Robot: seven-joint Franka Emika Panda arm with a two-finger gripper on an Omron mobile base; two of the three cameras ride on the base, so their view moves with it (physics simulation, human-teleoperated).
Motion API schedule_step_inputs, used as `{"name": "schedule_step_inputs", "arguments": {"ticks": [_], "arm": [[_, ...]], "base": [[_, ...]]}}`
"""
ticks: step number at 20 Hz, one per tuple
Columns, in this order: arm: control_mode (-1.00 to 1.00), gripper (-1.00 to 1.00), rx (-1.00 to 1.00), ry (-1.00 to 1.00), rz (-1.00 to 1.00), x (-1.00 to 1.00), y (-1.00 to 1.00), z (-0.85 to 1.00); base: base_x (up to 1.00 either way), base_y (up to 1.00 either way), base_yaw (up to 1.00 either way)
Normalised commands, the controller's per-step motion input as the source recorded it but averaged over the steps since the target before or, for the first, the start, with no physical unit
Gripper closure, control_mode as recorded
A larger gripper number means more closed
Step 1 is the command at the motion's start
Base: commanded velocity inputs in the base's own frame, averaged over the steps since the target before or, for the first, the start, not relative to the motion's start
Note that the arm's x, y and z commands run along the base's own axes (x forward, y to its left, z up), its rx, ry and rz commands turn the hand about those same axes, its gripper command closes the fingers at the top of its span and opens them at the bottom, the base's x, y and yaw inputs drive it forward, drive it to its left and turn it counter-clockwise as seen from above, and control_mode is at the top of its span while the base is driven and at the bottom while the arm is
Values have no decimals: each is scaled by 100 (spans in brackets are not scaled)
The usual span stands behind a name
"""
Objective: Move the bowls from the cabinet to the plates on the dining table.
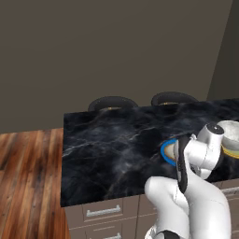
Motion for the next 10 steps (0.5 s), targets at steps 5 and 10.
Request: {"name": "schedule_step_inputs", "arguments": {"ticks": [5, 10], "arm": [[-100, -100, -5, -1, 0, 14, 23, -62], [-100, -100, -6, -4, 0, 32, 17, -60]], "base": [[0, 0, 0], [0, 0, 0]]}}
